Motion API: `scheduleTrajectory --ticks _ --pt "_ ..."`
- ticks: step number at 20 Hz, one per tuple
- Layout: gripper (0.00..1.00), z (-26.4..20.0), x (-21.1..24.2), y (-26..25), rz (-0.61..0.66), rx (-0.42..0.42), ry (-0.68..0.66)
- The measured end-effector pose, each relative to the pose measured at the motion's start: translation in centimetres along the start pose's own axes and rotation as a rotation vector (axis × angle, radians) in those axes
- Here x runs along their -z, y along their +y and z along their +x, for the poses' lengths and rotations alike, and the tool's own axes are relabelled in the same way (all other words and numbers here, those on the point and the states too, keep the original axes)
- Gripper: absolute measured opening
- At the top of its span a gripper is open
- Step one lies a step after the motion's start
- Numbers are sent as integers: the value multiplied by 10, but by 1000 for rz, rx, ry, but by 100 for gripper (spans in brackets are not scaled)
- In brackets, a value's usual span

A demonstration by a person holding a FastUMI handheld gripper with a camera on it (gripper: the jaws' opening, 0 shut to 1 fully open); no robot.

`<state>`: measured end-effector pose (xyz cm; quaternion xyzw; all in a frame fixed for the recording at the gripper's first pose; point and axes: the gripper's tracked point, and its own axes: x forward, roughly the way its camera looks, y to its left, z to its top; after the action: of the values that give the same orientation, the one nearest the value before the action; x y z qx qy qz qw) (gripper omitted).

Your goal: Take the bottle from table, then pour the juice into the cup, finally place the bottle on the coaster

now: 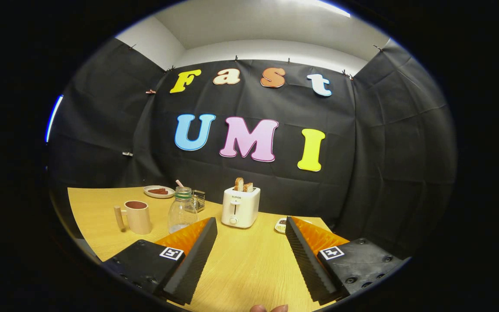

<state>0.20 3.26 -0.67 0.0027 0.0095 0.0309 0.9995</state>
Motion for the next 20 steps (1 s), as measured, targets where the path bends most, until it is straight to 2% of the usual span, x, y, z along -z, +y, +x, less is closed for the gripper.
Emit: scheduleTrajectory --ticks 9,20 --pt "98 7 33 60 68 -103 16" --pt "98 37 73 106 94 -126 52"
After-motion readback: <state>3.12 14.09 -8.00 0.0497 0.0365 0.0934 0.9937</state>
